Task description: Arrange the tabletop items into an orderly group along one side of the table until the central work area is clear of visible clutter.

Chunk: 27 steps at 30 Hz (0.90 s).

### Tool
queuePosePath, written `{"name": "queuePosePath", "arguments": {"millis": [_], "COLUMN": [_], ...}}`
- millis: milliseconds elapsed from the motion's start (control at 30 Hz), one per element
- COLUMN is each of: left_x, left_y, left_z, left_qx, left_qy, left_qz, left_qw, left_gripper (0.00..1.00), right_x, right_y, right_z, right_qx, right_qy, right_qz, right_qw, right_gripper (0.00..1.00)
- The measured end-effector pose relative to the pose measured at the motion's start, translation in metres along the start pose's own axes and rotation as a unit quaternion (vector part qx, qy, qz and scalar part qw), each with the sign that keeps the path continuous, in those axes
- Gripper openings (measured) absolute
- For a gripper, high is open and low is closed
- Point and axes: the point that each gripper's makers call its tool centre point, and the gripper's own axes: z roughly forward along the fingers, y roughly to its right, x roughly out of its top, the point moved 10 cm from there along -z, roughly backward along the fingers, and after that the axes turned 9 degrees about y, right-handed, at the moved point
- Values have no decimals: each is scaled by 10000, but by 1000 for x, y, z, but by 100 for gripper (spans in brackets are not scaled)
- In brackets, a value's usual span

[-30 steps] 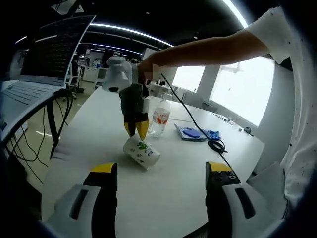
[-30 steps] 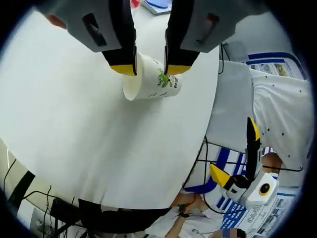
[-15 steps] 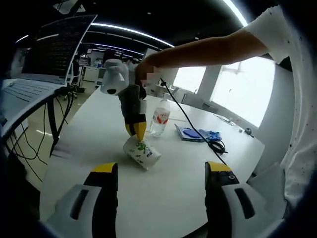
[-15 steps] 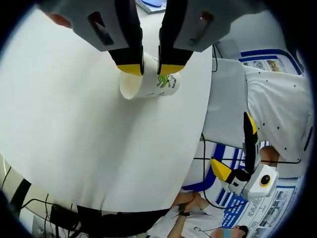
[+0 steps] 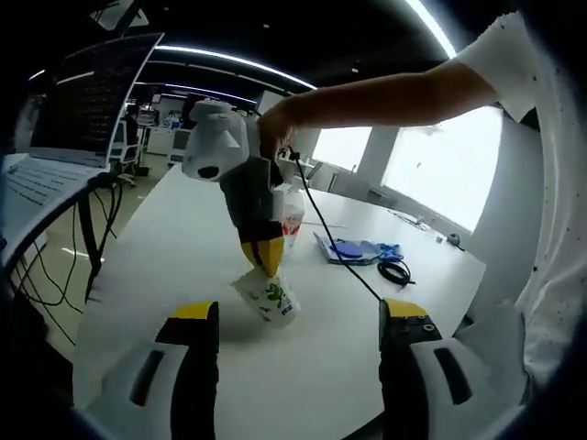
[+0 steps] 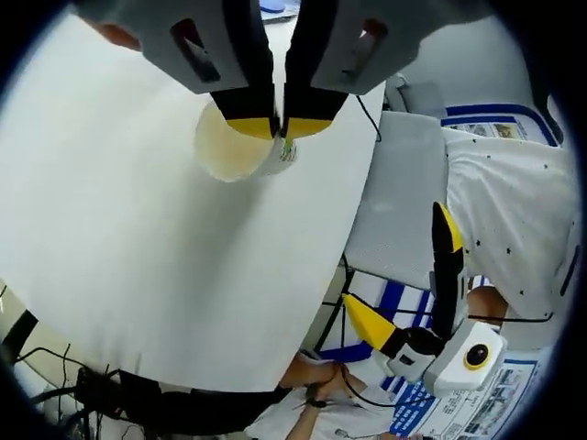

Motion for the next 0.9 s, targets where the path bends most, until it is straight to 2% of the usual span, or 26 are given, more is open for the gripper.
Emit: {"name": "queuePosePath", "arguments": {"millis": [167, 300, 567, 700, 900], "left_x": [1, 2, 9, 12, 18], "left_y": [4, 8, 15, 19, 27], "left_z": [-1, -2, -3, -1, 7], "left_qx": [-38, -57, -95, -152, -290], "left_qy": [-18, -11, -19, -18, -50], "left_qz": [34, 44, 126, 169, 264], "left_qw": [10000, 10000, 9999, 9997, 9992], "left_gripper": [72, 72, 72, 72, 71], "right_x": [0, 0, 5, 2, -16], "right_y": [-16, -19, -38, -53, -76], "right_z": [7, 7, -5, -11, -25], "right_qx": [-43, -139, -514, -680, -1091], "right_qy": [-144, -168, 183, 492, 989], "right_qz": [-226, -408, -709, -759, -793], "right_qw": [9996, 9989, 9960, 9936, 9859], "right_gripper": [0, 0, 0, 0, 0]}}
